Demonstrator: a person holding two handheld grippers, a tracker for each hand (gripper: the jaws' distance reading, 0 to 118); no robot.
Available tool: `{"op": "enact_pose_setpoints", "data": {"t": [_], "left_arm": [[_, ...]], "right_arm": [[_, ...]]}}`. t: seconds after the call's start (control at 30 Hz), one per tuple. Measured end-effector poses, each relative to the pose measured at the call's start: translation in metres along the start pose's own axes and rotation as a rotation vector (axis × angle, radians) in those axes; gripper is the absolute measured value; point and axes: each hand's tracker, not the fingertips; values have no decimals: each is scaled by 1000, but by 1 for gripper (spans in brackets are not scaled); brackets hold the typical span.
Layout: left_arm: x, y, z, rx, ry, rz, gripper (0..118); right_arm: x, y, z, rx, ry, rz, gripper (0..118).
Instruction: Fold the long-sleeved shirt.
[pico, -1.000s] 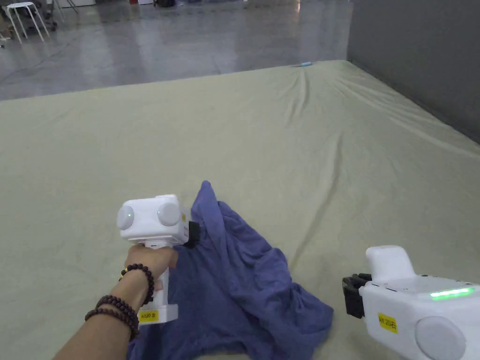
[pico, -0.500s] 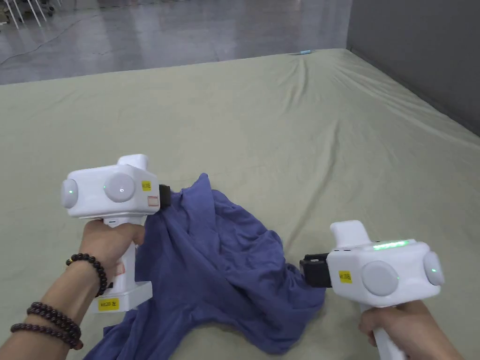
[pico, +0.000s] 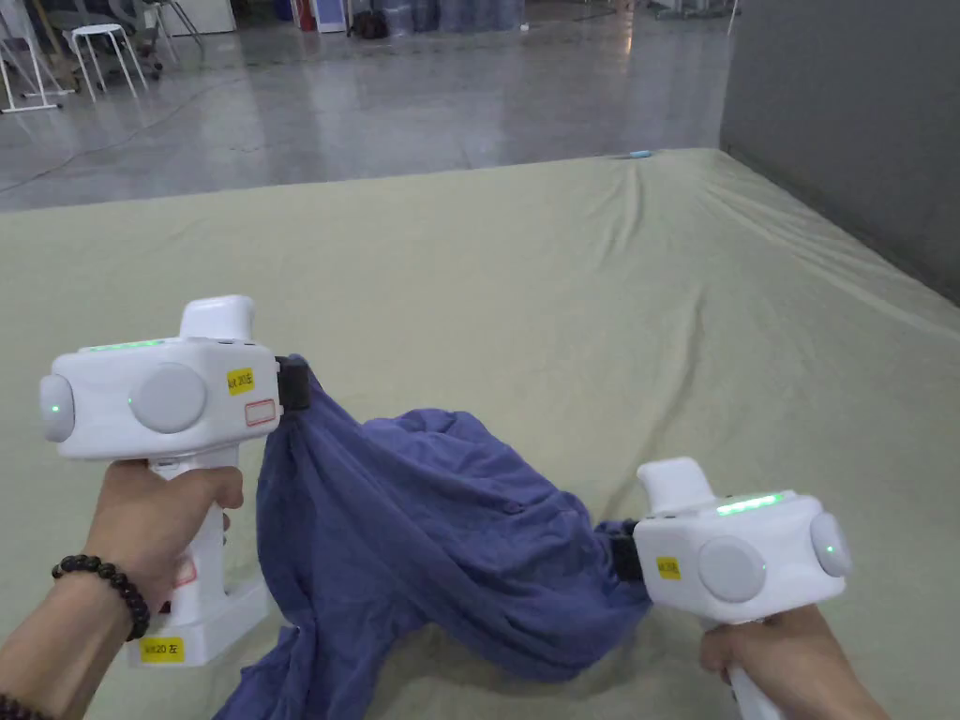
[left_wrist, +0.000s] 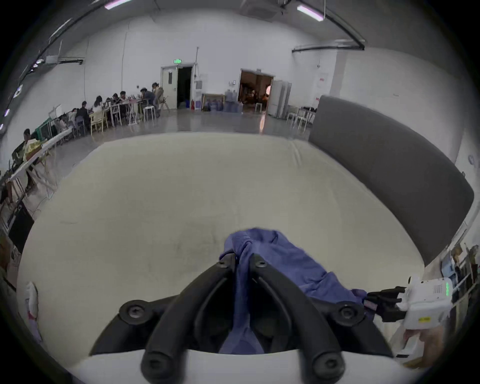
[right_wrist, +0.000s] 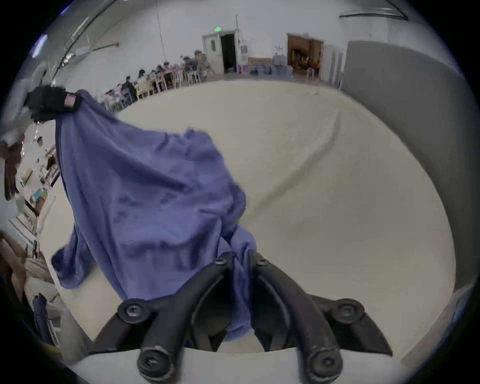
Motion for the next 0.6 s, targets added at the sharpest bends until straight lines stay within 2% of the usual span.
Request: {"op": "enact_pose_setpoints", "data": {"t": [0.1, 0.3, 0.6], "left_arm": [[-8, 39, 20, 96, 1, 34, 2], [-49, 153, 77, 269, 79, 37, 2], [-89, 299, 120, 401, 178, 78, 2]], "right_arm": [[1, 51, 33, 139, -5, 6, 7], [-12, 171, 101, 363, -53, 81, 7], [-21, 354, 140, 510, -93, 99, 7]]}}
